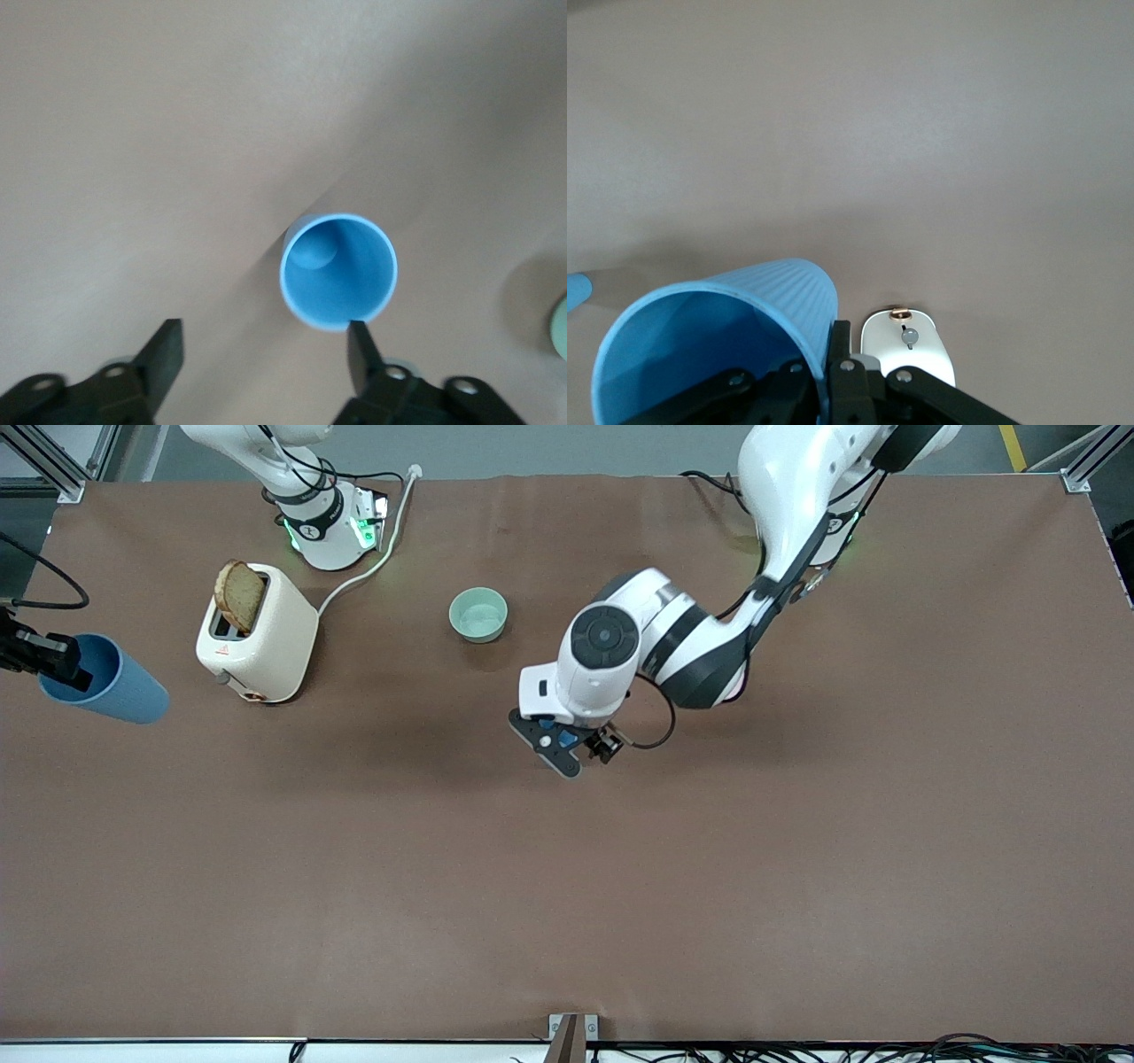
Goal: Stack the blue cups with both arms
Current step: 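Carry the cup with the left gripper to the table center and lower it, then open the left gripper and withdraw while the right gripper carries its cup inward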
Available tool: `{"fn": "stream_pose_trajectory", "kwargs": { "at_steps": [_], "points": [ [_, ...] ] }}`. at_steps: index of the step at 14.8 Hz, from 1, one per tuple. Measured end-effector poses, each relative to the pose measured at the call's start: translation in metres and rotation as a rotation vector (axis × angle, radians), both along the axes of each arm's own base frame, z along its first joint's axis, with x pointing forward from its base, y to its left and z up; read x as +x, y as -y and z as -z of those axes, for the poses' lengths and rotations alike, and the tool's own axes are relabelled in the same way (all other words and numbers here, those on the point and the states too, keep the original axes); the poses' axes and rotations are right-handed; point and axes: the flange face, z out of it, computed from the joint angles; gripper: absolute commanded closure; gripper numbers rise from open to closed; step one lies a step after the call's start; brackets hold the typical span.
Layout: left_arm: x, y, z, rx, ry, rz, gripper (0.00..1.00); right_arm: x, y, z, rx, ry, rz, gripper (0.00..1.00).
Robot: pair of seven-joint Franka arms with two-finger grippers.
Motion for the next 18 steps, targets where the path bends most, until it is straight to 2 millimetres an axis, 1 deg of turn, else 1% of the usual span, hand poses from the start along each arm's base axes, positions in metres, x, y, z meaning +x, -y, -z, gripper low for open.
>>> {"fn": "stream_pose_trajectory", "kwargs": {
  "at_steps": [1, 2, 3, 4, 5, 6, 7, 8, 9, 10, 11, 12, 14, 16, 18],
  "points": [
    [0.008, -0.017, -0.023, 0.009, 0.011, -0.027, 0.00, 0.000, 0.000, 0.000, 0.000, 0.000, -0.006, 1.00],
    [0.023, -0.044, -0.043, 0.018, 0.022, -0.068, 0.00, 0.000, -0.001, 0.000, 0.000, 0.001, -0.011, 1.00],
    [0.044, -0.079, -0.059, 0.023, 0.032, -0.123, 0.00, 0.000, -0.002, 0.000, 0.001, 0.001, -0.016, 1.00],
    [0.067, -0.119, -0.071, 0.028, 0.041, -0.186, 0.00, 0.000, -0.004, 0.000, 0.002, 0.001, -0.021, 1.00],
    [0.090, -0.166, -0.079, 0.037, 0.046, -0.255, 0.00, 0.000, -0.009, 0.000, 0.007, 0.001, -0.029, 1.00],
    [0.111, -0.214, -0.084, 0.045, 0.051, -0.318, 0.00, 0.001, -0.019, 0.000, 0.018, 0.001, -0.038, 1.00],
    [0.128, -0.259, -0.088, 0.049, 0.055, -0.378, 0.00, 0.001, -0.031, 0.000, 0.031, 0.001, -0.038, 1.00],
    [0.140, -0.299, -0.091, 0.049, 0.057, -0.433, 0.00, 0.001, -0.047, 0.000, 0.045, 0.004, -0.039, 1.00],
    [0.149, -0.332, -0.092, 0.050, 0.058, -0.478, 0.00, 0.002, -0.065, 0.000, 0.055, 0.014, -0.047, 1.00],
    [0.153, -0.353, -0.093, 0.050, 0.058, -0.509, 0.00, 0.003, -0.084, 0.003, 0.062, 0.026, -0.052, 1.00],
    [0.156, -0.366, -0.093, 0.051, 0.058, -0.529, 0.00, 0.005, -0.106, 0.008, 0.067, 0.038, -0.052, 1.00],
    [0.156, -0.370, -0.092, 0.055, 0.058, -0.545, 0.00, 0.005, -0.130, 0.016, 0.073, 0.049, -0.051, 1.00],
    [0.156, -0.367, -0.092, 0.091, 0.075, -0.576, 0.00, 0.003, -0.184, 0.036, 0.086, 0.068, -0.046, 1.00],
    [0.155, -0.362, -0.094, 0.111, 0.091, -0.591, 0.00, -0.005, -0.238, 0.060, 0.092, 0.061, -0.040, 1.00],
    [0.154, -0.363, -0.099, 0.111, 0.099, -0.593, 0.00, -0.013, -0.286, 0.082, 0.093, 0.046, -0.040, 1.00]
  ]
}}
